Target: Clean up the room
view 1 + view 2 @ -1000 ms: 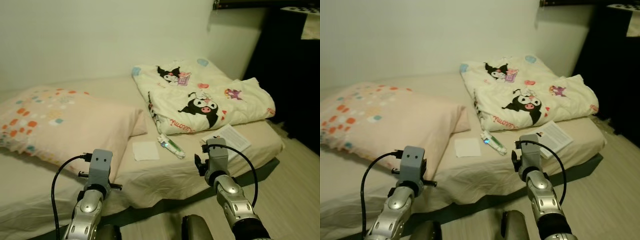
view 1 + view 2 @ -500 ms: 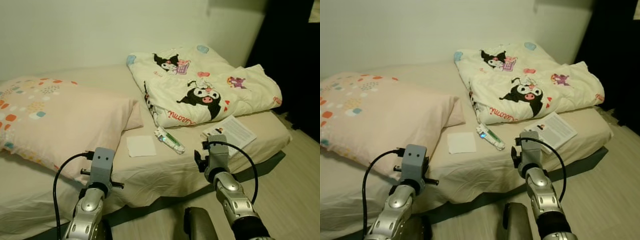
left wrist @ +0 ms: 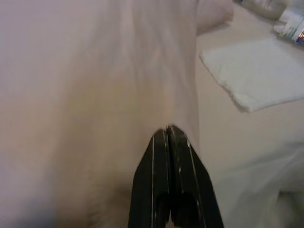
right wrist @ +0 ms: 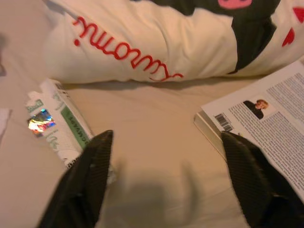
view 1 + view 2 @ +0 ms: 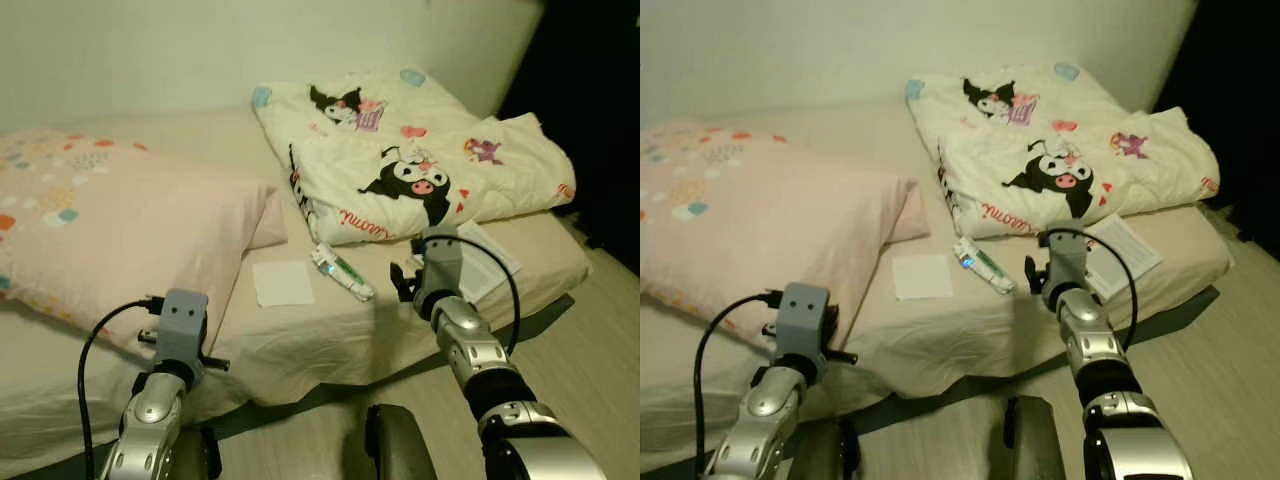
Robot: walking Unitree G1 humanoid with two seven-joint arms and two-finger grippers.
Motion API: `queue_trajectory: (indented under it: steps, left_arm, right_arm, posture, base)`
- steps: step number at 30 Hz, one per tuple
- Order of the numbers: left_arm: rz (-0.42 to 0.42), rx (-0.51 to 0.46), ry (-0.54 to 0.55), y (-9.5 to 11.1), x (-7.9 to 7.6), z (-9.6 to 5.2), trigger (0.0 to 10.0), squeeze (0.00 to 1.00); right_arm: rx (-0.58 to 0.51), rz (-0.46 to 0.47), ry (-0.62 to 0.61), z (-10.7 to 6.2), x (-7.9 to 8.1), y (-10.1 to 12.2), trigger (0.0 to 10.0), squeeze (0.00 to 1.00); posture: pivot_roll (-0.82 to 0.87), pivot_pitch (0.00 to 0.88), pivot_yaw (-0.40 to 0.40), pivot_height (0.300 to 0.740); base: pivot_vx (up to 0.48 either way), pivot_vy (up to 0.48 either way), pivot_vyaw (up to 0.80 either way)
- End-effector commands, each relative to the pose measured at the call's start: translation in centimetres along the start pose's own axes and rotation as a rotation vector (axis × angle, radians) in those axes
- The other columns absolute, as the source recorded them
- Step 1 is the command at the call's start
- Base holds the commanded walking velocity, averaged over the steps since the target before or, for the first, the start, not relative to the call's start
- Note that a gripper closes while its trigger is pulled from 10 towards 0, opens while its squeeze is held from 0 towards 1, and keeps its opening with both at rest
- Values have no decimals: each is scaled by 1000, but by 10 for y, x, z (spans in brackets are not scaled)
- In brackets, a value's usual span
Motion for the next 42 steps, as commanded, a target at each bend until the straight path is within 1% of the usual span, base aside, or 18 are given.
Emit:
queue_trajectory:
  steps: [1,2,4,5,6,7,8,10,11,13,15,18,24,29,30,31,37,42]
  left_arm:
    - [1,-30,8,6,11,-5,10000,0]
    - [-13,-69,5,16,15,-8,10000,0]
    - [-13,-69,5,16,15,-8,10000,0]
    - [-22,-97,-7,25,18,-11,10000,0]
    - [-22,-97,-7,25,18,-11,10000,0]
    - [-36,-124,-39,34,18,-15,10000,0]
    - [-63,-156,-96,43,15,-20,10000,0]
    - [-80,-176,-136,49,12,-24,10000,0]
    - [-86,-202,-198,56,5,-29,10000,0]
    - [-86,-202,-198,56,5,-29,10000,0]
    - [-77,-243,-301,66,-10,-43,10000,0]
    - [-78,-265,-346,73,-17,-51,10000,0]
    - [-98,-265,-358,78,-20,-57,10000,0]
    - [-129,-262,-404,85,-25,-63,10000,0]
    - [-135,-262,-424,88,-26,-66,10000,0]
    - [-137,-260,-447,89,-28,-70,10000,0]
    - [-140,-252,-472,92,-32,-78,10000,0]
    - [-140,-251,-470,93,-32,-78,10000,0]
  right_arm:
    - [22,20,6,1,-4,-3,10000,1000]
    - [29,40,25,3,-2,0,10000,1000]
    - [29,40,25,3,-2,0,10000,1000]
    - [36,60,49,5,0,3,10000,1000]
    - [36,60,49,5,0,3,10000,1000]
    - [51,73,80,7,4,4,10000,1000]
    - [82,47,115,9,11,4,10000,1000]
    - [104,24,137,10,15,4,10000,1000]
    - [114,-2,143,11,17,5,10000,1000]
    - [114,-2,143,11,17,5,10000,1000]
    - [120,-34,151,13,20,8,10000,1000]
    - [130,-33,165,14,22,9,10000,1000]
    - [160,-35,203,13,25,5,10000,1000]
    - [172,-75,188,13,22,5,10000,1000]
    - [174,-90,178,13,20,5,10000,235]
    - [174,-97,168,13,18,4,10000,0]
    - [175,-108,127,12,11,5,10000,0]
    - [170,-105,117,12,9,6,10000,0]
  posture:
    - [27,280,-74,536]
    - [49,305,-76,536]
    - [49,305,-76,536]
    - [67,324,-76,536]
    - [67,324,-76,536]
    - [84,341,-77,536]
    - [101,358,-80,536]
    - [101,358,-80,536]
    - [122,380,-84,536]
    - [122,380,-84,536]
    - [147,393,-92,536]
    - [155,404,-94,536]
    - [168,421,-99,536]
    - [186,434,-91,536]
    - [197,442,-86,536]
    - [206,446,-83,536]
    - [214,441,-78,536]
    - [214,445,-80,536]
  base:
    - [0,0,0]
    - [0,0,0]
    - [0,0,0]
    - [0,0,0]
    - [0,0,0]
    - [0,0,0]
    - [0,0,0]
    - [0,0,0]
    - [0,0,0]
    - [0,0,0]
    - [0,0,0]
    - [0,0,0]
    - [0,0,0]
    - [0,0,0]
    - [0,0,0]
    - [0,0,0]
    - [0,0,0]
    - [0,0,0]
Point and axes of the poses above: a point about 5 cm out from each wrist's last joint towards the gripper, its own z axis pointing out of the wrist towards the gripper, its own y axis along the axis of the wrist's last joint, x = y × z, the point moved 1 cm from there along z, pointing out of the wrist towards the gripper, and after that the axes turned 15 degrees about z, right-handed, at the moved point
